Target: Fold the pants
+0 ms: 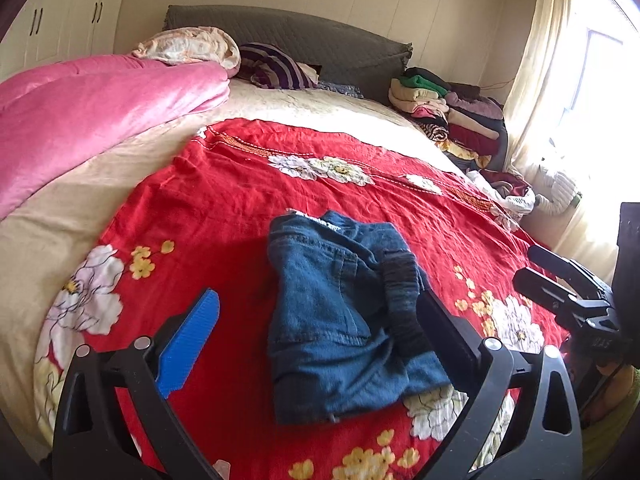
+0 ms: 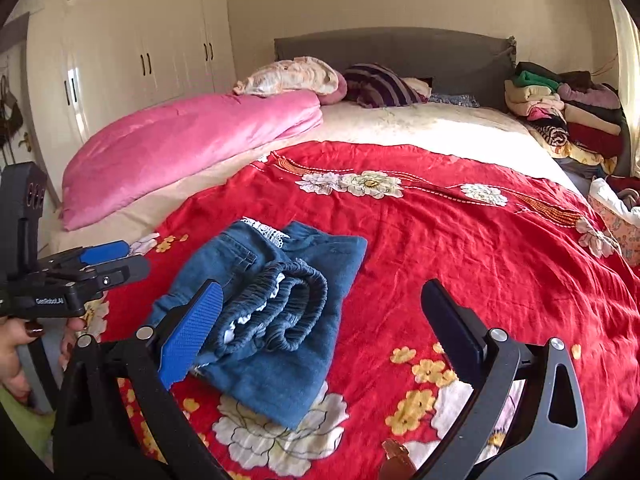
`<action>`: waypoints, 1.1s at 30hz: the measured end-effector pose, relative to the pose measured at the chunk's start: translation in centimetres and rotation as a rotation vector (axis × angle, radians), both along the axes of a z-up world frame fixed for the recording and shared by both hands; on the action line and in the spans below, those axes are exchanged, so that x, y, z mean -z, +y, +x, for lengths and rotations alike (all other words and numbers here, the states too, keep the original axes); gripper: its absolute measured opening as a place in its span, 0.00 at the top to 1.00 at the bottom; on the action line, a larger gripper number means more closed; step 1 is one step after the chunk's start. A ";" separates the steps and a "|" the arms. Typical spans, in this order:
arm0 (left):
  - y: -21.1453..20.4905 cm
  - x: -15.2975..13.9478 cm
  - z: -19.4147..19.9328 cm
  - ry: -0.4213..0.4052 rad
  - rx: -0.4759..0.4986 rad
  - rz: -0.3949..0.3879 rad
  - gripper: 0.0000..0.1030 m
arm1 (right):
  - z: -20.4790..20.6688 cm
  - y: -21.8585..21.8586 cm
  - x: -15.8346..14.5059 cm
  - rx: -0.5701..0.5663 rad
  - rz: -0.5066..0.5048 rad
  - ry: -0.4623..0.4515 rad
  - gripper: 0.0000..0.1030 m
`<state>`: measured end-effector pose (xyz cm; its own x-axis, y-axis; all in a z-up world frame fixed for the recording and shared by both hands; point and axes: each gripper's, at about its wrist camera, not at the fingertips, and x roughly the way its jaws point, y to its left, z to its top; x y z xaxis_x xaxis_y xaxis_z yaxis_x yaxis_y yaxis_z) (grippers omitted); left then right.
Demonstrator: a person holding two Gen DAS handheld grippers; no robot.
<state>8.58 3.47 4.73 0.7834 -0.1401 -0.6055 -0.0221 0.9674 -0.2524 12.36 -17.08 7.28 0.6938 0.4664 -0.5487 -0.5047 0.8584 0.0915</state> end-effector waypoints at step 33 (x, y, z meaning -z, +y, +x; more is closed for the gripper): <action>-2.8 3.6 -10.0 0.030 -0.008 0.039 0.04 | -9.7 -2.5 2.8 0.021 -0.022 -0.038 0.09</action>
<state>-1.40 0.70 1.09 0.7657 -0.1095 -0.6338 -0.0374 0.9761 -0.2139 2.68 -19.56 4.46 0.7239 0.4393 -0.5319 -0.4889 0.8707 0.0537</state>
